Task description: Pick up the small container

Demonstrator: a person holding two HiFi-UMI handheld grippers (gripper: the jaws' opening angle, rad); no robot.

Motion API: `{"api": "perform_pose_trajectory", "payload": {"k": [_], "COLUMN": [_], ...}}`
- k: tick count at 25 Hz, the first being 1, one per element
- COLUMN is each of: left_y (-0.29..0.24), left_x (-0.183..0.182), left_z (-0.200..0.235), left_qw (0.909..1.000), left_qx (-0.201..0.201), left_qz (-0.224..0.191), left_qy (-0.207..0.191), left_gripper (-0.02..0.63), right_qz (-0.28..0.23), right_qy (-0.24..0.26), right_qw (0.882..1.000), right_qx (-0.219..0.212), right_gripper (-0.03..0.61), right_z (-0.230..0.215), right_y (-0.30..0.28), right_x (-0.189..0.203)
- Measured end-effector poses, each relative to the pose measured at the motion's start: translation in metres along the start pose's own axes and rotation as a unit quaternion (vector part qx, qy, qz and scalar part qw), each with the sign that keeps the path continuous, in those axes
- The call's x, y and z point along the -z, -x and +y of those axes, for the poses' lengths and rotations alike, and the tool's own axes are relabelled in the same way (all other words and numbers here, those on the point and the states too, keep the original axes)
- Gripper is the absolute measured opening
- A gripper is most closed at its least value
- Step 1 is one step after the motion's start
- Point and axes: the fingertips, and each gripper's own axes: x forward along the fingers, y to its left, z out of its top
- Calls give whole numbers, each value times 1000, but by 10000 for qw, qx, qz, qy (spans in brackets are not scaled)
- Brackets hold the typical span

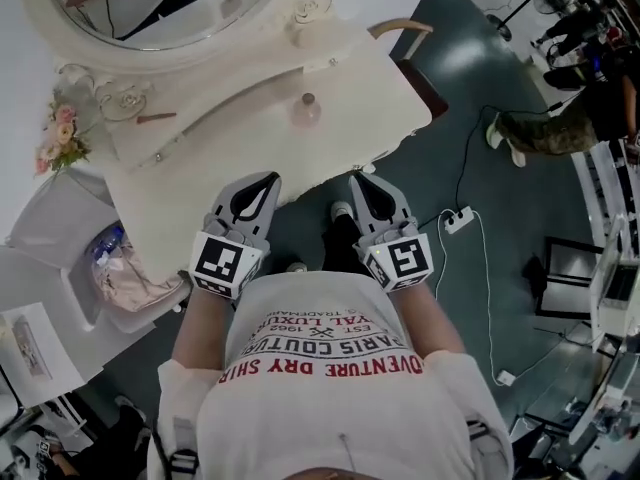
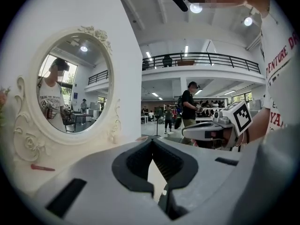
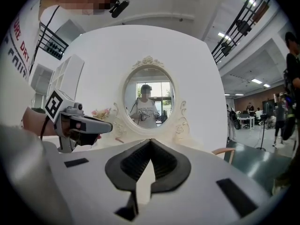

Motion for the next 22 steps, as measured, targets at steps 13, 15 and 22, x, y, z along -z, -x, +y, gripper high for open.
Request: {"api": "perform_pose_trajectory", "payload": {"k": [13,15,22], "left_y": [-138,-154,-197], "left_x": [-8,-2,55], "left_z": [67,75,95], "left_qw": [9889,9862,9757], "left_qx": [-1367,-1526,-1974], "left_qz": [-61,-61,231], "left_qy": [588,638,926], "left_gripper": [6,8,65], "right_qz": [226,254,469], "right_qy": [201,193,149], "right_qw": [9867,9833,9689], "right_qx": [-1597,-1793,-2425], "right_gripper": [0,-2,-2], "right_z": [-125,-138,-164], "right_y": [-135,-150,-195], "right_x": [-6,-5,23]}}
